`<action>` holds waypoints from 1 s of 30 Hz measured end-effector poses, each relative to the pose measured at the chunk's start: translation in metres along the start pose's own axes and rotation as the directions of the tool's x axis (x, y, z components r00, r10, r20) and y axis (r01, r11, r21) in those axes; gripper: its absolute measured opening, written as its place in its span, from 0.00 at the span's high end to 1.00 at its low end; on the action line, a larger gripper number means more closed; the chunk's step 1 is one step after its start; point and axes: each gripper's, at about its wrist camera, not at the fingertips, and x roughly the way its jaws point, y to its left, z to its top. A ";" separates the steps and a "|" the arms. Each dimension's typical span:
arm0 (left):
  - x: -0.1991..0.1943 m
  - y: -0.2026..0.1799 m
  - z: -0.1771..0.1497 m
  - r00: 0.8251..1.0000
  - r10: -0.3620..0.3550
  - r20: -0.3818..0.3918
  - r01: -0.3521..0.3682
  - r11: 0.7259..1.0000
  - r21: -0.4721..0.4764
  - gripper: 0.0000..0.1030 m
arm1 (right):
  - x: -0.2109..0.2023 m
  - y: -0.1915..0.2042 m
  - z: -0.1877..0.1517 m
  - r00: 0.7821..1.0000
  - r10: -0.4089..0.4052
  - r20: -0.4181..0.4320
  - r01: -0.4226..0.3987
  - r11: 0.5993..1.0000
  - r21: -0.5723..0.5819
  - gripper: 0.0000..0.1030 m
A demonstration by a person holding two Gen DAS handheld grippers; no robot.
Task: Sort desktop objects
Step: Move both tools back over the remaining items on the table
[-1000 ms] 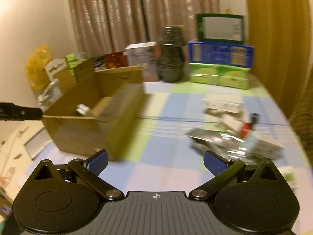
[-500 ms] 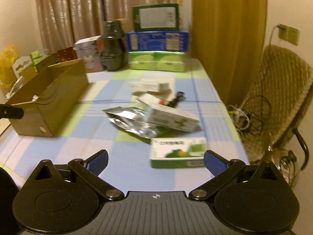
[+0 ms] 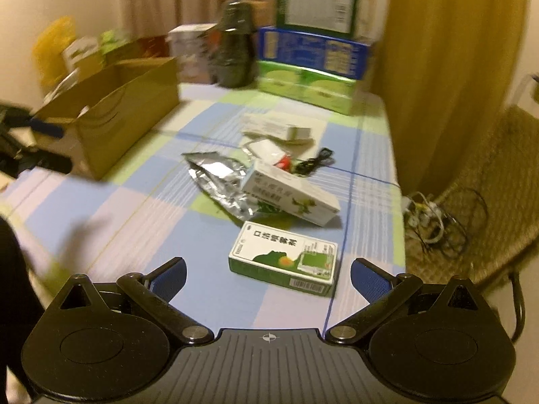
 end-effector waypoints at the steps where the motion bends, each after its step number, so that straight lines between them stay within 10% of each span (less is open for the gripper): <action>1: 0.003 -0.001 0.001 1.000 -0.005 -0.007 0.005 1.000 0.015 0.12 | 0.001 0.000 0.001 1.000 0.012 -0.005 -0.012 0.999 -0.031 0.02; 12: 0.031 -0.026 0.019 0.993 -0.096 -0.061 0.108 0.965 0.238 0.12 | 0.035 -0.010 0.010 0.993 0.075 -0.096 -0.099 0.955 -0.280 0.02; 30: 0.115 -0.042 0.049 0.971 -0.160 -0.181 0.233 0.815 0.531 0.12 | 0.124 -0.009 0.012 0.943 0.101 -0.318 -0.283 0.747 -0.602 0.03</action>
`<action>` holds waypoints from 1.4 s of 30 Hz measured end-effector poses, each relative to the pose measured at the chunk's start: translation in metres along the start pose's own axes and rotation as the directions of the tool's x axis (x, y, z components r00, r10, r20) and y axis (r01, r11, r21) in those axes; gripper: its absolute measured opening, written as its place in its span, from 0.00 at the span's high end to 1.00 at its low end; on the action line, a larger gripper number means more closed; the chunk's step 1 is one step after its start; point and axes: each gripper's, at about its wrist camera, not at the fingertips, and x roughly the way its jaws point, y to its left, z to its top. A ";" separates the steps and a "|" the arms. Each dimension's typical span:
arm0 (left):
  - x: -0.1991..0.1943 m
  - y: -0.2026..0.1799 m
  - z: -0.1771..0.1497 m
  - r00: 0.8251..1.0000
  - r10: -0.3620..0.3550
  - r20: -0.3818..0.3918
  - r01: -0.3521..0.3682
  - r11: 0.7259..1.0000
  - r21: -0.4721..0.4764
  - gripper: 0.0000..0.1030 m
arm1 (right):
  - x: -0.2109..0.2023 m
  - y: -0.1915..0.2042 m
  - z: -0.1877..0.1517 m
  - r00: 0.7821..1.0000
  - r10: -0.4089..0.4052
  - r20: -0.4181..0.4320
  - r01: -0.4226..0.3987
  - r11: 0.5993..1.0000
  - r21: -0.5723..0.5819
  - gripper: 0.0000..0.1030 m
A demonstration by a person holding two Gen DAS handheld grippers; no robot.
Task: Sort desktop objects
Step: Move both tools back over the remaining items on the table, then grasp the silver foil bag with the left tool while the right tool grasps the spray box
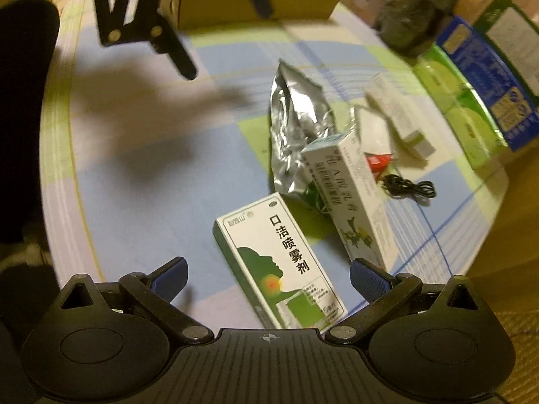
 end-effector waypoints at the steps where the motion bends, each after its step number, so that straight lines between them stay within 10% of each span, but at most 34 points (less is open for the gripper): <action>1: 0.004 0.001 0.002 1.000 -0.003 -0.004 0.003 1.000 0.019 0.12 | 0.005 -0.002 0.000 1.000 0.009 -0.008 -0.009 1.000 -0.008 0.03; 27: 0.127 0.004 0.049 0.986 -0.116 -0.124 0.156 0.904 0.398 0.13 | 0.034 -0.014 0.006 0.996 0.077 -0.051 -0.074 0.995 0.062 0.36; 42: 0.082 -0.011 0.004 0.970 -0.121 -0.211 0.109 0.992 -0.067 0.40 | 0.023 -0.007 0.014 0.994 0.077 -0.075 -0.044 0.927 0.373 0.48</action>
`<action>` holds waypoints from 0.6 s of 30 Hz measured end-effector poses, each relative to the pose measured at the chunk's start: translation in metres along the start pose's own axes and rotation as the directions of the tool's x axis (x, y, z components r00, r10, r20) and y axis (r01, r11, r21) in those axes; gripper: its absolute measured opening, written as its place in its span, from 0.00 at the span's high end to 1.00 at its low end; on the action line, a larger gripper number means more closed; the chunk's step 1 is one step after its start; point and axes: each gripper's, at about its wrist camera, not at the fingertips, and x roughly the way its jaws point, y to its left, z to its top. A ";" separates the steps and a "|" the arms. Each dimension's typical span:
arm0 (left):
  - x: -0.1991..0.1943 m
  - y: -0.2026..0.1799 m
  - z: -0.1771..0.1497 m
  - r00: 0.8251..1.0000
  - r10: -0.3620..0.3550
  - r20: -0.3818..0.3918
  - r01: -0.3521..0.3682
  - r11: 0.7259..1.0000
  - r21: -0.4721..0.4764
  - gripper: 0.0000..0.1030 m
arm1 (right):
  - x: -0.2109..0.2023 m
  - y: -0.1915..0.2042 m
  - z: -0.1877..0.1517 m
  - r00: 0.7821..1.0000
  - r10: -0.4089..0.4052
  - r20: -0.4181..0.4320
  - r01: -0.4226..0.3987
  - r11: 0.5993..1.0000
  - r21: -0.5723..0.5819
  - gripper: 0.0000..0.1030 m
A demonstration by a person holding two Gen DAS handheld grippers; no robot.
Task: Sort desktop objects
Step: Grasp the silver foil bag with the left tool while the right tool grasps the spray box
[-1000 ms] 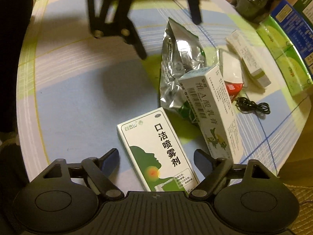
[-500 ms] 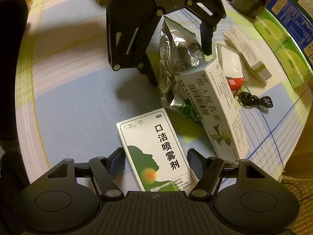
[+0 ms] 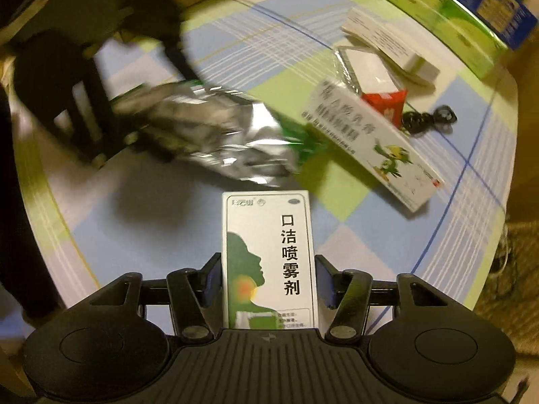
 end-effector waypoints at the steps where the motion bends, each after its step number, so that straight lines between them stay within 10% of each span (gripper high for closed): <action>1: -0.004 -0.004 -0.005 1.000 0.003 -0.002 -0.003 1.000 -0.020 0.41 | -0.002 0.001 -0.001 1.000 -0.011 -0.003 0.011 1.000 0.014 0.48; 18: -0.015 -0.022 -0.014 0.999 0.022 0.047 -0.019 0.999 -0.051 0.25 | 0.003 0.005 -0.013 1.000 -0.027 -0.013 0.028 0.991 0.127 0.34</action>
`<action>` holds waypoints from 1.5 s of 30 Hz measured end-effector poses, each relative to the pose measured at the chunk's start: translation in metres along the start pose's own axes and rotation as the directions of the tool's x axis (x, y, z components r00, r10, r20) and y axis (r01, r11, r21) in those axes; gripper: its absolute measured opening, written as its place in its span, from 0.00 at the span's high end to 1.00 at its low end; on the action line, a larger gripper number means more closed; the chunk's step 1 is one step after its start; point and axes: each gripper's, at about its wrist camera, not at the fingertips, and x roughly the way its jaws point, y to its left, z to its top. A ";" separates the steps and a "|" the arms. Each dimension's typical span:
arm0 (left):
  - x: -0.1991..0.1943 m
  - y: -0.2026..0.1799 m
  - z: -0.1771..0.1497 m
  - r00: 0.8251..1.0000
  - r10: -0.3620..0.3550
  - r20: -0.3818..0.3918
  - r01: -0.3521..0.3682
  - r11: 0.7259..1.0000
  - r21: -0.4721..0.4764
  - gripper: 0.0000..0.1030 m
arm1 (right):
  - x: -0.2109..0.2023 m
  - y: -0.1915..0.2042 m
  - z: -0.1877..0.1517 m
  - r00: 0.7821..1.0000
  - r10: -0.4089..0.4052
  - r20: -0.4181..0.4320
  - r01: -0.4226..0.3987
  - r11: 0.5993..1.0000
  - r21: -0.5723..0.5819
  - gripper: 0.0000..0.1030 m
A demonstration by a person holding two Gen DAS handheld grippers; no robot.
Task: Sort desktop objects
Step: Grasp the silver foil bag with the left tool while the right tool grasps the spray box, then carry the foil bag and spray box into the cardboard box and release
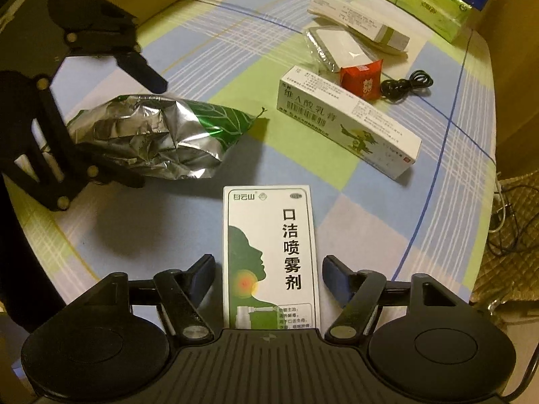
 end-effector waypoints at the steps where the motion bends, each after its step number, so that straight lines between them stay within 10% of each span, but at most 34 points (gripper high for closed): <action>1: 0.003 0.002 0.001 1.000 -0.009 -0.002 0.009 1.000 -0.006 0.25 | 0.001 0.000 0.000 1.000 0.003 -0.006 -0.003 1.000 0.000 0.34; 14: 0.022 0.018 -0.007 0.998 -0.067 -0.022 0.065 0.993 -0.099 0.26 | 0.005 -0.004 0.002 1.000 0.023 0.013 -0.024 0.996 0.082 0.46; 20: 0.018 0.016 -0.006 0.999 -0.044 -0.021 0.040 0.988 -0.148 0.50 | 0.000 0.002 0.001 1.000 -0.007 0.022 0.004 0.992 0.129 0.48; 45: -0.061 -0.004 -0.045 0.998 0.038 0.048 -0.010 0.879 -0.477 0.60 | -0.051 0.061 -0.018 0.984 -0.049 0.169 -0.039 0.876 0.480 0.49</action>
